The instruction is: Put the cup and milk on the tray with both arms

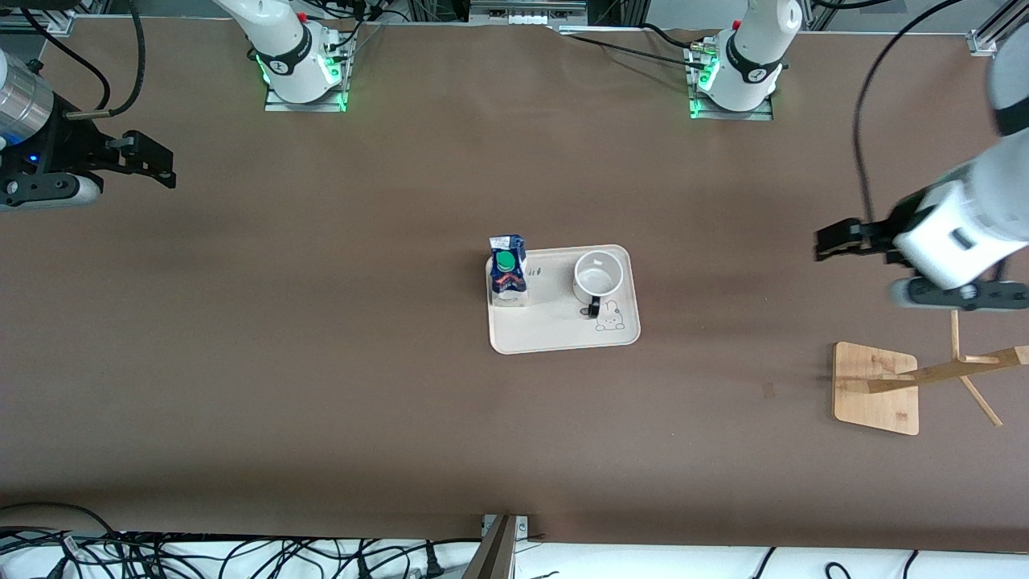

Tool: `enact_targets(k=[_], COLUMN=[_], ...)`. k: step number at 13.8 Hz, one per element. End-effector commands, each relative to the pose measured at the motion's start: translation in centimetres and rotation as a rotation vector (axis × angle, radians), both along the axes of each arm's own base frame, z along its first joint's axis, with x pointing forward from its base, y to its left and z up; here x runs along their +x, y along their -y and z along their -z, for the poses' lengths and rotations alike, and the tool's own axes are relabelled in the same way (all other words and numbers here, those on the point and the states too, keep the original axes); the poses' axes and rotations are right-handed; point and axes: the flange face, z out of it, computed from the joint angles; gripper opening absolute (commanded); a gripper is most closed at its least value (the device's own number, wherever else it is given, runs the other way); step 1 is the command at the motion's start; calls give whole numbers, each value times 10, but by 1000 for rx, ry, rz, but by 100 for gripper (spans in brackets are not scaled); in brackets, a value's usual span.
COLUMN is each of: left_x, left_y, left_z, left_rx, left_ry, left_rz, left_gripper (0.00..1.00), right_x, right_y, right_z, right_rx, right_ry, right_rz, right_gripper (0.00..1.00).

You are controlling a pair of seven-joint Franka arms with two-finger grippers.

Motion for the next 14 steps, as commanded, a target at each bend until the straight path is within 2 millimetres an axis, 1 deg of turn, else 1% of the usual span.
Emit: enact_targets(k=[1, 2, 3, 4, 5, 7, 8, 9, 10, 14], left_x=[-36, -49, -60, -64, -66, -63, -63, -63, -64, -66], left_y=[-15, -13, -16, -13, -11, -3, -7, -19, -16, -15], left_z=[6, 11, 6, 8, 9, 10, 13, 12, 12, 10], left_rx=[27, 18, 14, 12, 13, 60, 73, 67, 65, 65], left_ry=[71, 107, 149, 149, 146, 150, 146, 145, 142, 142], left_rz=[-9, -15, -24, -20, -12, 58, 65, 43, 48, 48], left_gripper=[100, 100, 100, 100, 100, 100, 100, 100, 100, 100], right_x=[2, 3, 3, 3, 3, 3, 3, 4, 4, 4], right_y=[1, 2, 2, 2, 2, 2, 2, 1, 1, 1], right_z=[-5, -5, -5, -5, -5, -5, -5, -2, -2, -3], right_rx=[-16, -16, -16, -16, -16, -16, -15, -15, -15, -15], right_ry=[8, 8, 8, 8, 8, 8, 8, 2, 2, 3], right_rz=[-8, -8, -8, -8, -8, -8, -8, -10, -10, -10], right_gripper=[100, 100, 100, 100, 100, 100, 100, 100, 100, 100])
